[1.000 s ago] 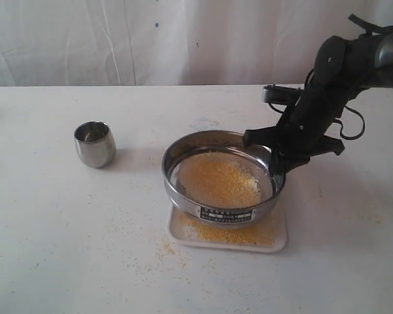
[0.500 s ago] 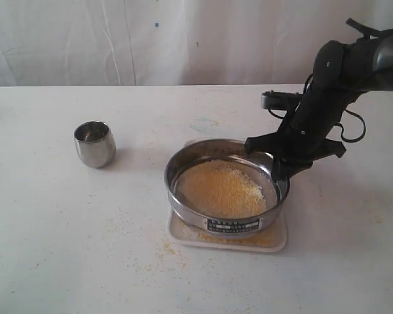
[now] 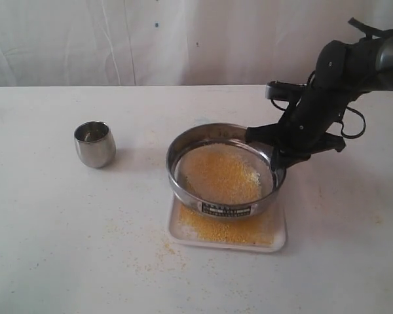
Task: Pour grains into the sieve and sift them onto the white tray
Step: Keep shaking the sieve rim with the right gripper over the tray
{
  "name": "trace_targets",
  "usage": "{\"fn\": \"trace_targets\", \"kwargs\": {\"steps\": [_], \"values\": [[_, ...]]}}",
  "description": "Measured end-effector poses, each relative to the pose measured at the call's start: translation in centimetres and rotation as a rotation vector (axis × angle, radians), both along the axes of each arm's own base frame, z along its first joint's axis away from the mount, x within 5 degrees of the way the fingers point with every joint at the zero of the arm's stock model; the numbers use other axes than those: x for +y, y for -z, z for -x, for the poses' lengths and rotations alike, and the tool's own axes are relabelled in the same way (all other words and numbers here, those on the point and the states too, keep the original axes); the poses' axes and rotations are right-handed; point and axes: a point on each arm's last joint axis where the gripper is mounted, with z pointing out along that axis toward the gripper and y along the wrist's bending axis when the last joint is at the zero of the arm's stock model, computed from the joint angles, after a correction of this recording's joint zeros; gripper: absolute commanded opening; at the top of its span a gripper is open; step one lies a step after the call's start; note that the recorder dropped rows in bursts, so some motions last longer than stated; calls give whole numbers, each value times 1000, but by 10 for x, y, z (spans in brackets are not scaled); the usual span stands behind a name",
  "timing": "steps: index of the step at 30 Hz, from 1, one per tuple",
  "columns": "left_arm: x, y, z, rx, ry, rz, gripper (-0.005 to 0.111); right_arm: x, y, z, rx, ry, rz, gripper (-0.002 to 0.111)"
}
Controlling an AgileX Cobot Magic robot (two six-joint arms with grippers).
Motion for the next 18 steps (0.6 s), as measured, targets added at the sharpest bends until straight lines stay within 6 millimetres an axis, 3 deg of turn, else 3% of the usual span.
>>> {"fn": "trace_targets", "kwargs": {"steps": [6, 11, 15, 18], "values": [[0, 0, 0, 0, 0, 0, 0, 6, 5, -4, -57, 19, -16, 0], [0, 0, 0, 0, 0, 0, 0, 5, 4, 6, 49, -13, -18, 0], [0, 0, 0, 0, 0, 0, 0, 7, 4, -1, -37, -34, -6, 0], [0, 0, 0, 0, 0, 0, 0, 5, 4, 2, -5, -34, -3, 0]]}}
